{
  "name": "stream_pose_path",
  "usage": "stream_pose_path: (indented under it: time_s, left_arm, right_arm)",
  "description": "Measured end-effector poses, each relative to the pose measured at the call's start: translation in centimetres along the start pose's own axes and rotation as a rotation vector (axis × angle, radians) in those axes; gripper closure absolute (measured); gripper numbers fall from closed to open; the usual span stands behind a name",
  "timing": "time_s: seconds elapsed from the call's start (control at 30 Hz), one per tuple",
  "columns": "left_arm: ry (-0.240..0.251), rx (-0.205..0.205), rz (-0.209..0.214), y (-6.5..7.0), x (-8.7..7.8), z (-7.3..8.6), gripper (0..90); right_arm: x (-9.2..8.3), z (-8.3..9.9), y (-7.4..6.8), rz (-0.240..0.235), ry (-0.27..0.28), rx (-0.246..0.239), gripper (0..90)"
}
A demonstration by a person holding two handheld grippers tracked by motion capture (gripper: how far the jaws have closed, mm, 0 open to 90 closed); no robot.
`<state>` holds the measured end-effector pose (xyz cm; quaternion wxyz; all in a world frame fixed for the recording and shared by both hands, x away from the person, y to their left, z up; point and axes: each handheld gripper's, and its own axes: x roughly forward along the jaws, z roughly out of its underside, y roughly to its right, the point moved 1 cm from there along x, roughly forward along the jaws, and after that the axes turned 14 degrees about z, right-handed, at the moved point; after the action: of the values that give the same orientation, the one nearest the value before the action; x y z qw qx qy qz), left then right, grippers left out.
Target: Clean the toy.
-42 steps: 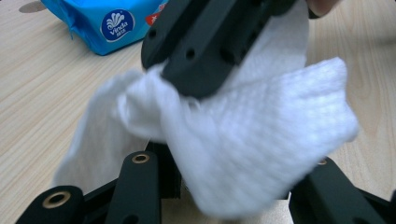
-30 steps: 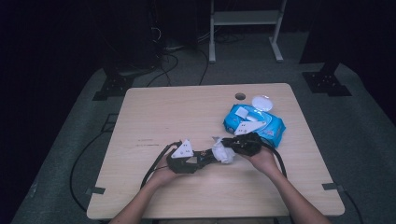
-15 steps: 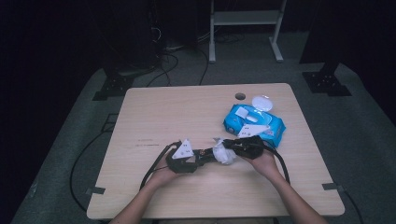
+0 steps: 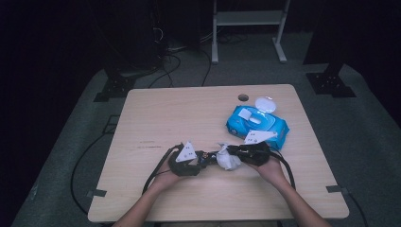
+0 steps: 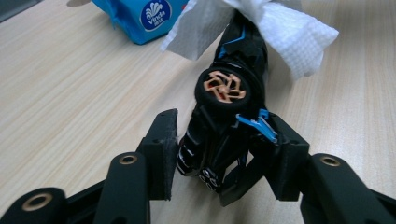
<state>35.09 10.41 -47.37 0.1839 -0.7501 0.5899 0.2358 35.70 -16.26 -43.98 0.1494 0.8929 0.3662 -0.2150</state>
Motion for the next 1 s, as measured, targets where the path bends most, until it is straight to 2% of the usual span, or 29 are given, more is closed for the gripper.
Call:
stream_pose_path:
  time_s: [0.3,0.4,0.57,0.77,0.93,1.0]
  left_arm:
    - [0.005,-0.017,0.034,0.2,0.3,0.2,39.6]
    - [0.007,-0.004,0.044,0.3,0.3,0.3,37.4]
    - [0.005,0.026,0.055,0.5,0.3,0.6,33.4]
    - [-0.019,0.068,0.050,0.8,0.3,0.7,30.0]
    - [-0.023,0.115,0.048,1.2,0.3,0.8,25.2]
    - [-0.037,0.148,0.029,1.4,0.4,0.8,24.1]
  right_arm:
    - [-0.8,0.5,-0.6,-0.018,-0.007,-0.001,83.8]
    - [-0.9,0.7,-0.7,-0.025,-0.005,0.003,83.8]
    - [-1.1,1.0,-1.0,-0.034,-0.011,-0.002,83.8]
    - [-1.2,1.2,-1.3,-0.042,-0.016,-0.004,83.8]
    - [-1.3,1.6,-1.6,-0.045,-0.036,-0.017,83.8]
    - [-1.2,2.0,-1.7,-0.045,-0.045,-0.020,83.8]
